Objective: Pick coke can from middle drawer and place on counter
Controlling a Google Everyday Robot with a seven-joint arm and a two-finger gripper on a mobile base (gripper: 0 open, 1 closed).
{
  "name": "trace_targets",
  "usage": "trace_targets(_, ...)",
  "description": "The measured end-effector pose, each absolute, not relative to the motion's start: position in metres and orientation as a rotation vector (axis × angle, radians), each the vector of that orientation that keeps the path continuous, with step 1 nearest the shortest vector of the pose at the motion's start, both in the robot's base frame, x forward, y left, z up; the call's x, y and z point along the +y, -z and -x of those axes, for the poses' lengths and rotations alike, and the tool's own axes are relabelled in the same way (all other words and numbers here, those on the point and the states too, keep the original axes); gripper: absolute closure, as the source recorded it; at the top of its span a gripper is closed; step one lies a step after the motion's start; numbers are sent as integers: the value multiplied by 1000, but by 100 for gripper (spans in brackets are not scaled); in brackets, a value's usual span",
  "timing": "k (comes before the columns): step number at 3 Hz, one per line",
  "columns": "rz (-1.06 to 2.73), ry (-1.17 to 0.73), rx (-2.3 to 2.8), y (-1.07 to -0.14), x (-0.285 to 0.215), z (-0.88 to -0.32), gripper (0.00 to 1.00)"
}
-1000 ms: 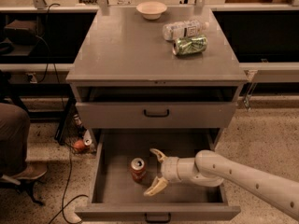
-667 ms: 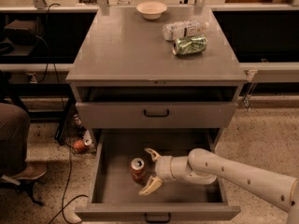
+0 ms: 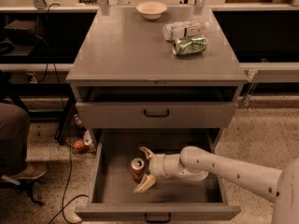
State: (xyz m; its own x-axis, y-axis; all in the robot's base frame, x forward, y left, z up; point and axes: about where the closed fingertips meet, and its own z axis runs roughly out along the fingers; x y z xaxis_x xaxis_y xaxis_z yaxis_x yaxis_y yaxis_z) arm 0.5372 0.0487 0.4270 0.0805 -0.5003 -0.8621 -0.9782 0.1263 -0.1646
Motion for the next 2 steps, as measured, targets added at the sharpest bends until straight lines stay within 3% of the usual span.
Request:
trace_targets(1, 1503, -702, 1556, -422, 50, -539, 0)
trace_targets(2, 1503, -714, 1566, -418, 50, -537, 19)
